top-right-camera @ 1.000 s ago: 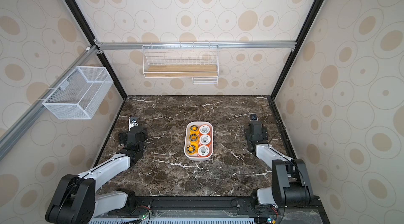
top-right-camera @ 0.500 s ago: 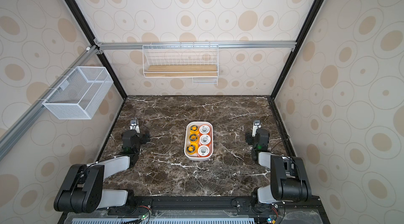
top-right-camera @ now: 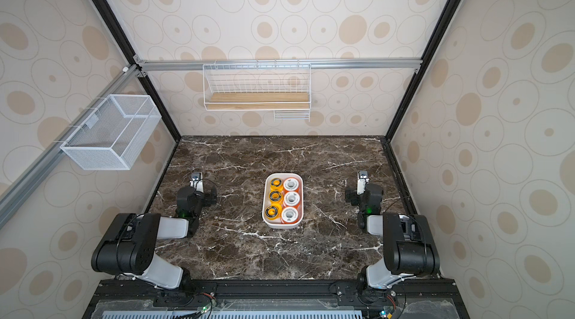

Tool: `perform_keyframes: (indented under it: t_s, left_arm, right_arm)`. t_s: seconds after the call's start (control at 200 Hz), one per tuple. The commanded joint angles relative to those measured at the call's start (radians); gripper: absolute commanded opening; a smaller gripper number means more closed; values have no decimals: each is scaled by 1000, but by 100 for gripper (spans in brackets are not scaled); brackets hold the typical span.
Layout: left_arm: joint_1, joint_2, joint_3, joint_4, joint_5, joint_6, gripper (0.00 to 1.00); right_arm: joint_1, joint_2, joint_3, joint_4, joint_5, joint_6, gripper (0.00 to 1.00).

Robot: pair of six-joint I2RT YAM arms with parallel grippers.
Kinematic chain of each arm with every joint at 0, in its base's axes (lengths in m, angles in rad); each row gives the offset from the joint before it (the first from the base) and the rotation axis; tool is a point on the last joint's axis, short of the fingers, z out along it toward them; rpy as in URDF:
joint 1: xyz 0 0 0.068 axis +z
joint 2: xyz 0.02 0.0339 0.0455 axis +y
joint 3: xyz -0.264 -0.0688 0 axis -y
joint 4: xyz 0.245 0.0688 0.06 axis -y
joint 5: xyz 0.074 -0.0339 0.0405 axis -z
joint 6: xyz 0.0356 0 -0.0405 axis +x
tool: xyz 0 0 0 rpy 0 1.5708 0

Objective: Put the sealing tape into the storage box
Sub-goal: Reset both arms

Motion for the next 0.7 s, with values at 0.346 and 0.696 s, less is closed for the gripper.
perform_keyframes:
  t_s: [0.346,0.696]
  left_arm:
    - [16,-1,36,-6,44,-21,99]
    - [19,-1,36,-8,44,-22,99]
  right_arm:
    - [-3,6,10,5,-8,-5,100]
    - [-2,5,9,8,-8,-5,100]
